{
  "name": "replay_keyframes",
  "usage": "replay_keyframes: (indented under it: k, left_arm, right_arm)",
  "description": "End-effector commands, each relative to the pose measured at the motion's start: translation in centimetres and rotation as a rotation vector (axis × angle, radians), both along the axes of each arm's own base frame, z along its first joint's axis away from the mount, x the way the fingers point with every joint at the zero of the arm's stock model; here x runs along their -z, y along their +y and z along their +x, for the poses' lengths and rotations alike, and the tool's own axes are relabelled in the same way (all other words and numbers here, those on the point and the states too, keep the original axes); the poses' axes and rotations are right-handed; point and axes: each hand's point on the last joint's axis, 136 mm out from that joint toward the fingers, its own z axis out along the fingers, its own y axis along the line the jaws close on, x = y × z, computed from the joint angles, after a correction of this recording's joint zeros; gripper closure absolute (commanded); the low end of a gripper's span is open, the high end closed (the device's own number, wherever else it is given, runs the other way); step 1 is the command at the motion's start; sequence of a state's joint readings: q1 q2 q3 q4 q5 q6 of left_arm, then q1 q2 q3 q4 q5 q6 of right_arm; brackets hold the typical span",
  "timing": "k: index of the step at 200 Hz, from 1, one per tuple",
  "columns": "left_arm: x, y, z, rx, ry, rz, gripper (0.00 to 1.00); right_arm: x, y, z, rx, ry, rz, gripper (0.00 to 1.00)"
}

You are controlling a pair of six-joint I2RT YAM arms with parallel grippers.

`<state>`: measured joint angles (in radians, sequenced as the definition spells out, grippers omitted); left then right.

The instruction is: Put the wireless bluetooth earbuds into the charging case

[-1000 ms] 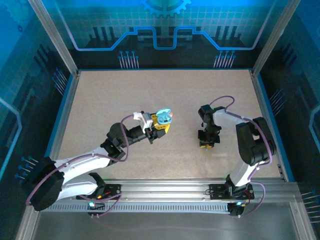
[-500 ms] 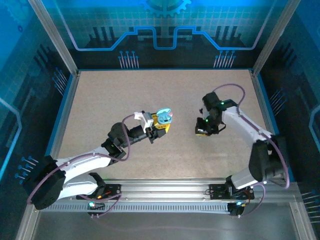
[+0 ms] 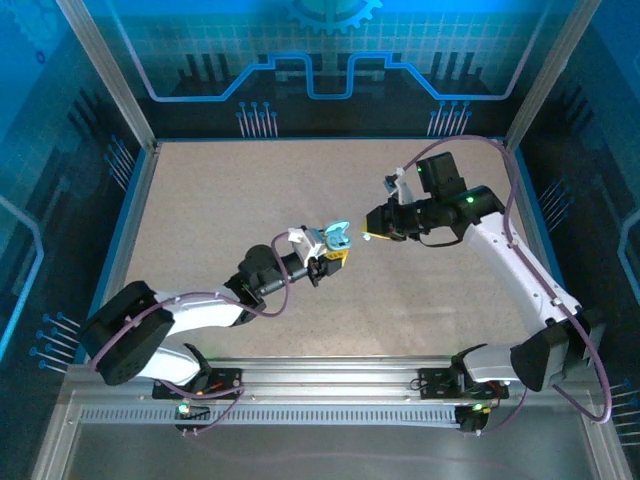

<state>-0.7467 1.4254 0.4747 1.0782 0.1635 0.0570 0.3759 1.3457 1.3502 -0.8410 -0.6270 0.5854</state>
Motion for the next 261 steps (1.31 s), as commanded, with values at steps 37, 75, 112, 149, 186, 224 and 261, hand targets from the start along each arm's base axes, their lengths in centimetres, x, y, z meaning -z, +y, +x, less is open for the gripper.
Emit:
replay_keyframes:
  k: [37,75,112,149,186,224,261]
  left_arm:
    - [-3.4,-1.2,0.4,-0.024,-0.161,-0.098,0.63]
    - [-3.7,-1.3,0.3,-0.025,-0.163,-0.111,0.63]
    - [-3.8,-1.4,0.3,-0.023,-0.160,-0.119,0.64]
    - [-4.0,-1.5,0.1,-0.020,-0.159,-0.130,0.64]
    - [-4.3,-1.4,0.1,-0.020,-0.160,-0.143,0.63]
    - [-4.8,-1.2,0.1,-0.029,-0.164,-0.165,0.63]
    - [-5.0,-1.1,0.2,-0.035,-0.167,-0.176,0.63]
  right_arm:
    - [-2.2,3.9,-1.2,-0.110,-0.023,0.079,0.81]
    - [-1.1,4.5,-1.0,-0.112,-0.008,0.056,0.81]
    - [-0.7,4.9,-0.9,-0.113,-0.002,0.052,0.81]
    - [-0.5,5.1,-0.7,-0.108,-0.009,0.051,0.81]
    - [0.5,5.2,-0.3,-0.091,-0.004,0.028,0.81]
    - [1.1,5.0,-0.5,-0.092,0.003,0.009,0.81]
    - [1.0,5.1,-1.0,-0.110,0.007,0.011,0.78]
